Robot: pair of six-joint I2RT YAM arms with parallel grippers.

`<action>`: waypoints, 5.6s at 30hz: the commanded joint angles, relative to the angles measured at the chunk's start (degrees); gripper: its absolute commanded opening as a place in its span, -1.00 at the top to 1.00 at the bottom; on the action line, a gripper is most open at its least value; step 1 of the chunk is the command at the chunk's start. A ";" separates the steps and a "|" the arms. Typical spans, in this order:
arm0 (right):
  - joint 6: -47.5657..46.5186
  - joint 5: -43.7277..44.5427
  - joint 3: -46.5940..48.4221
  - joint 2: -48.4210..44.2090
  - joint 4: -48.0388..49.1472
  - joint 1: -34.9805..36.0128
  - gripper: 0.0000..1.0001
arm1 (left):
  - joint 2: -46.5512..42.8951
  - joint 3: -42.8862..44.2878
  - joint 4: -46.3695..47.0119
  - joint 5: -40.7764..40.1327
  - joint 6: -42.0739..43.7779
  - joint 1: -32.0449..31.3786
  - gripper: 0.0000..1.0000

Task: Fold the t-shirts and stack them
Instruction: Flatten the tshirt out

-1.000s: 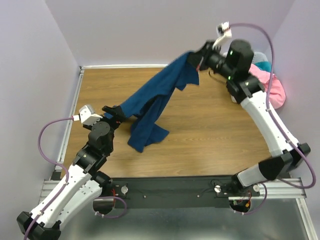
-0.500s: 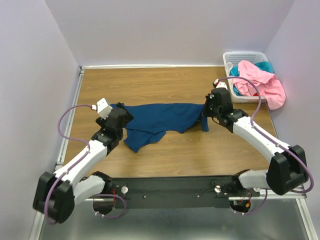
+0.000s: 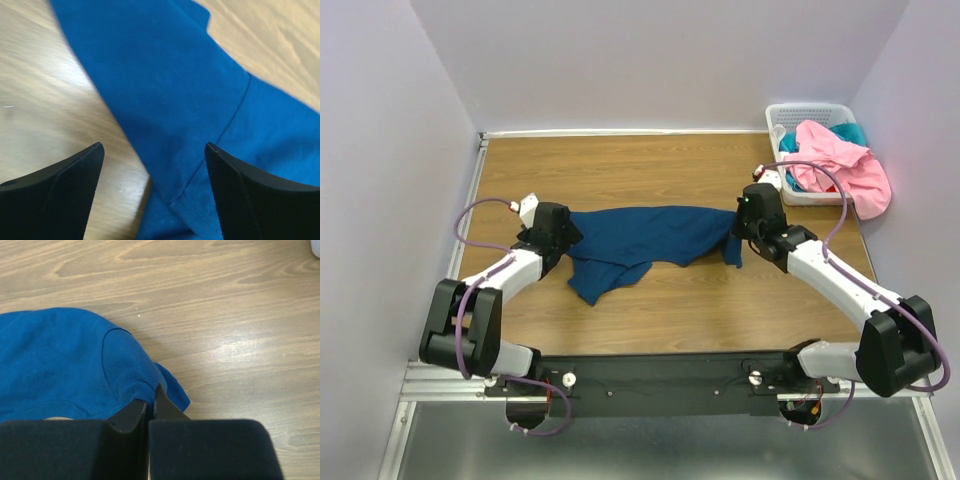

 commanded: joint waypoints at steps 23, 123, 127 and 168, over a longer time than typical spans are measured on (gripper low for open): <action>0.60 5.09 -2.36 -4.45 1.37 -0.24 0.86 | 13.43 6.38 0.90 5.45 2.82 0.23 1.00; -1.34 -14.87 -3.16 -12.28 -8.47 -4.45 -1.00 | -34.55 -4.78 -11.85 -4.23 -9.15 12.36 -0.97; -1.16 -18.45 -2.54 -9.48 -6.29 -4.45 -1.00 | -32.71 -4.69 -6.24 4.45 -5.02 12.36 -0.97; 6.07 -18.27 5.71 24.37 -3.29 49.68 -1.00 | 11.68 9.28 2.48 5.71 1.33 0.23 -0.97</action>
